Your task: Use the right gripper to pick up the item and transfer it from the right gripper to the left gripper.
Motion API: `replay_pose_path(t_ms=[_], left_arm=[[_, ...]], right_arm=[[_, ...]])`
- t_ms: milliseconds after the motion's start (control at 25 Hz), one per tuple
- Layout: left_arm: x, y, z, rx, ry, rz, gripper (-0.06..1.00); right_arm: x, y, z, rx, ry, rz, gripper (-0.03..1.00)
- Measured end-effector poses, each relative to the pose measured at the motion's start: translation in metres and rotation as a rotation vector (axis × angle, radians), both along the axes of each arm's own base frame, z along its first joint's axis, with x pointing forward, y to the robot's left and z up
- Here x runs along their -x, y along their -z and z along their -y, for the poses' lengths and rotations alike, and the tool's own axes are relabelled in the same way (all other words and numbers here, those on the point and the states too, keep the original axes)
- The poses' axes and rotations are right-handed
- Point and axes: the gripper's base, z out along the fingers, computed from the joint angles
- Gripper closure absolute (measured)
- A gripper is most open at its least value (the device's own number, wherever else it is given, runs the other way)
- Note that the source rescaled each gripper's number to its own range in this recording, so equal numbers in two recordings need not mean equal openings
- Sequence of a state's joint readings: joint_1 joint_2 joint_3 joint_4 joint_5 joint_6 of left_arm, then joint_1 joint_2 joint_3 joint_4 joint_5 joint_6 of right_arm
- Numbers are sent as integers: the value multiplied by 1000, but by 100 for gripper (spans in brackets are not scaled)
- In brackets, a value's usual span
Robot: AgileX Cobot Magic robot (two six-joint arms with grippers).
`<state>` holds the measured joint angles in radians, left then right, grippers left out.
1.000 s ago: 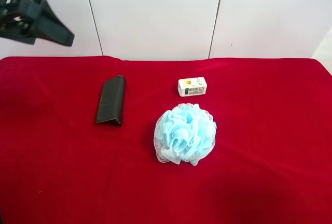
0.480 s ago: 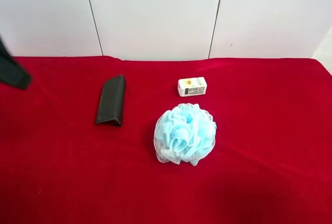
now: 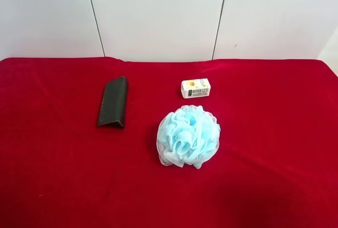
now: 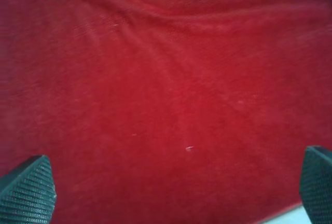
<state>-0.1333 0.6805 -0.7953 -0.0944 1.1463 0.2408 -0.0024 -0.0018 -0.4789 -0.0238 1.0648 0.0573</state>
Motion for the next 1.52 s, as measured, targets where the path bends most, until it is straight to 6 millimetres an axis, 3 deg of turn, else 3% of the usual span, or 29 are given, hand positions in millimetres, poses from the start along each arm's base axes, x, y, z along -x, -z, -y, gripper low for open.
replay_pose_path(t_ms=[320, 960, 1520], left_arm=[[38, 43, -10, 42, -114, 145, 5], [100, 48, -7, 184, -255, 448, 5], [104, 48, -10, 204, -327, 463, 5]], right_arm=[[0, 0, 0, 0, 0, 0, -3], [0, 0, 0, 0, 0, 0, -3], [0, 0, 0, 0, 0, 0, -3]])
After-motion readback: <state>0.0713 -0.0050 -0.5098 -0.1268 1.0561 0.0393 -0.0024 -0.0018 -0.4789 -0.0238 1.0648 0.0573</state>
